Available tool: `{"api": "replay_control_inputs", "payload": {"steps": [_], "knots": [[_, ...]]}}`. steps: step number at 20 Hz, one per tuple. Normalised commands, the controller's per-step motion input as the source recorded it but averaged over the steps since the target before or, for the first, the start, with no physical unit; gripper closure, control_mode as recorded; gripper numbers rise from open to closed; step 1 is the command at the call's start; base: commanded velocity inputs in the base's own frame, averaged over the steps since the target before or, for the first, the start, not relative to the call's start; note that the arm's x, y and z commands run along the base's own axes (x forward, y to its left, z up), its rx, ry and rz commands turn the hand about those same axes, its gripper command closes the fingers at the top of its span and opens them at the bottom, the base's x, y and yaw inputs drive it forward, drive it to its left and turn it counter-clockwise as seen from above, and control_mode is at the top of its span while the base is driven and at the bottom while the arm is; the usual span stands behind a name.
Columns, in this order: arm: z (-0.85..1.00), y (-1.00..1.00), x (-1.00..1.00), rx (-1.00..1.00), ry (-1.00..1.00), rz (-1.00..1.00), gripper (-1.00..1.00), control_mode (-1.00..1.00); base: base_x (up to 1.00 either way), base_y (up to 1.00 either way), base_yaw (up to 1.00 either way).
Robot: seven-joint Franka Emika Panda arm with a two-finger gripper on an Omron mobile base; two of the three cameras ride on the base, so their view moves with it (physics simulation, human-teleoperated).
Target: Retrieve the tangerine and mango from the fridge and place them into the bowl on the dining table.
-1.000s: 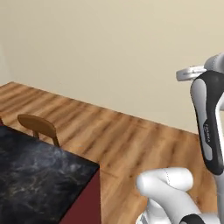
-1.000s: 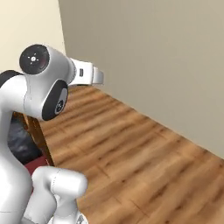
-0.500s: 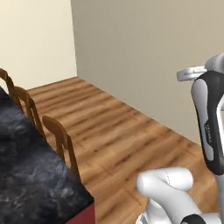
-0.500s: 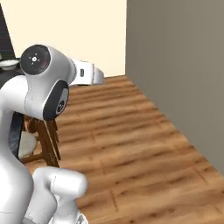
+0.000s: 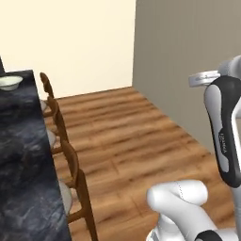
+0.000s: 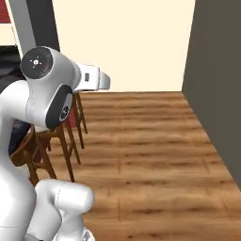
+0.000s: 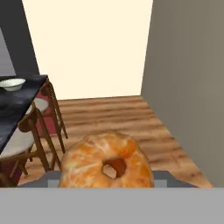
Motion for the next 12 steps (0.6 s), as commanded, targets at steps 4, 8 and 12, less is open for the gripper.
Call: {"api": "replay_control_inputs", "payload": {"steps": [4,8,12], "knots": [[0.00,0.00,0.00,0.00,0.00,0.00,1.00,1.00,1.00,-0.53,0.39],[0.00,0.00,0.00,0.00,0.00,0.00,1.00,1.00,1.00,-0.49,0.38],[0.00,0.00,0.00,0.00,0.00,0.00,1.00,1.00,1.00,-0.45,0.40]]}}
